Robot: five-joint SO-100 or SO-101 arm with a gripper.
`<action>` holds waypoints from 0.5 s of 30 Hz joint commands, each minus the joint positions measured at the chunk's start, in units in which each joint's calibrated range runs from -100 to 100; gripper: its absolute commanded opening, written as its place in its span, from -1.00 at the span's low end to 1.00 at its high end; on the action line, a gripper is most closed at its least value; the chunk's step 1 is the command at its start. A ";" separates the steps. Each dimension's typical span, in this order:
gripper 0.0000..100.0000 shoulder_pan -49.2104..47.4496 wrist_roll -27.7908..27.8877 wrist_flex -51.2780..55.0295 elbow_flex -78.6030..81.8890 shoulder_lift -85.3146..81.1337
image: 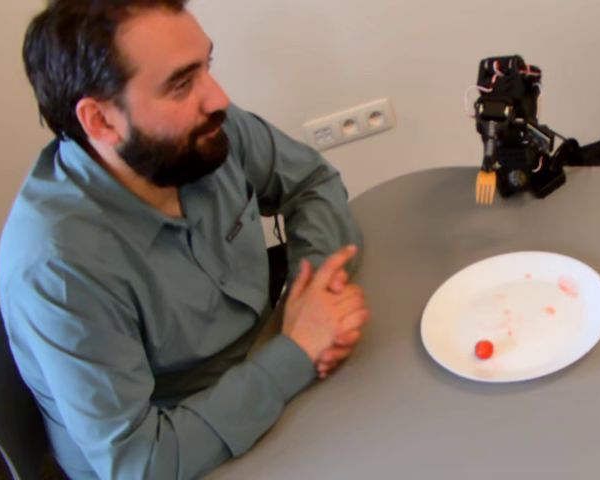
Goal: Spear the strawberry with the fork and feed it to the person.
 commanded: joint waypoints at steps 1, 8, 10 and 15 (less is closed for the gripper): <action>-0.97 2.09 -8.82 -28.38 34.88 -16.77; -0.97 -2.69 -9.19 -28.73 34.88 -16.77; -0.97 -2.46 -8.87 -29.17 34.88 -16.77; -0.97 -2.46 -9.19 -28.64 34.88 -16.77</action>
